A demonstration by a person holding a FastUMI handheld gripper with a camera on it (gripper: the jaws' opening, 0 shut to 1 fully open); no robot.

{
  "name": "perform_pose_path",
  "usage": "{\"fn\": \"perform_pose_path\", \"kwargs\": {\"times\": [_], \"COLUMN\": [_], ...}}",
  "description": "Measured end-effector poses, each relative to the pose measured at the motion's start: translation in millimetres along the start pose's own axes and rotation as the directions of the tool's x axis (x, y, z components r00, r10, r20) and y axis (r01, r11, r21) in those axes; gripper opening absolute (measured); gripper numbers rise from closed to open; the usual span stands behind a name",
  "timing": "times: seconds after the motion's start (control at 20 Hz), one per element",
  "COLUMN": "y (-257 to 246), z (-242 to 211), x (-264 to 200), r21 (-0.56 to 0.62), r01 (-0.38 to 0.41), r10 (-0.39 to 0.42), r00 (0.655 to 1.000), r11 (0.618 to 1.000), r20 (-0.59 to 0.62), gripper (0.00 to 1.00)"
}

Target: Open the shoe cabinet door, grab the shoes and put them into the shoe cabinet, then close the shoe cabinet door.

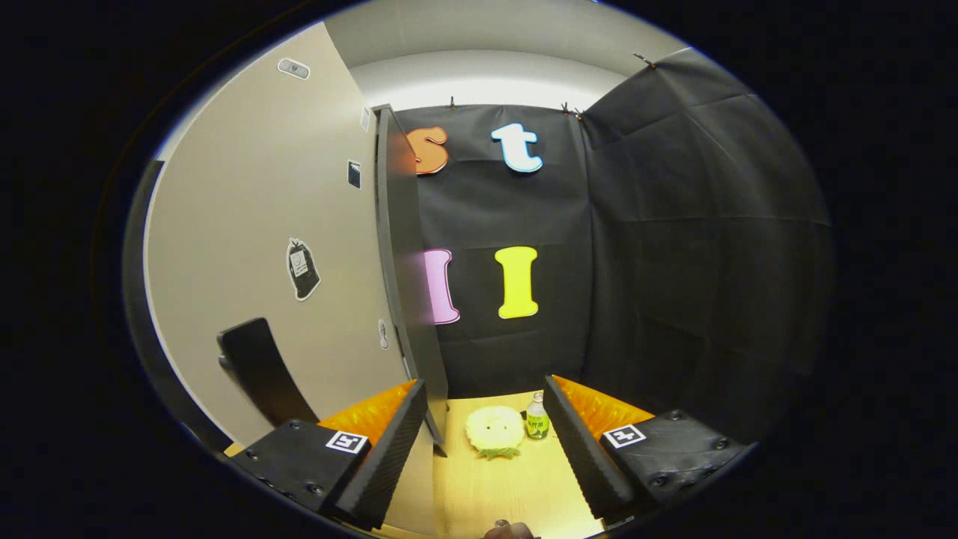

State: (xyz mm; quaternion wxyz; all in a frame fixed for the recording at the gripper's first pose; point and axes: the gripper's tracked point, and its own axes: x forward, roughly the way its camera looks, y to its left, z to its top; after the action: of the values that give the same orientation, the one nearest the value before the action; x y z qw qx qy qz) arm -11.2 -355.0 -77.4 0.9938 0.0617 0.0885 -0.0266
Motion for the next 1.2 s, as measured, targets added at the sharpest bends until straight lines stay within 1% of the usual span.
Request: {"fn": "perform_pose_path", "kwargs": {"times": [0.2, 0.4, 0.7, 1.2], "y": [7, 31, 86, 171], "z": [-1, 1, -11, -19], "x": [6, -1, -2, 5], "r21": [-0.008, -0.089, -0.065, -0.092], "r01": [0.006, 0.015, -0.031, -0.013], "r10": [-0.006, -0.013, 0.031, 0.016], "r00": [1.000, 1.000, 1.000, 1.000], "r11": [1.000, 0.996, 0.997, 0.996], "r20": [-0.001, 0.017, -0.003, 0.025], "gripper": [0.97, 0.97, 0.97, 0.97]}}
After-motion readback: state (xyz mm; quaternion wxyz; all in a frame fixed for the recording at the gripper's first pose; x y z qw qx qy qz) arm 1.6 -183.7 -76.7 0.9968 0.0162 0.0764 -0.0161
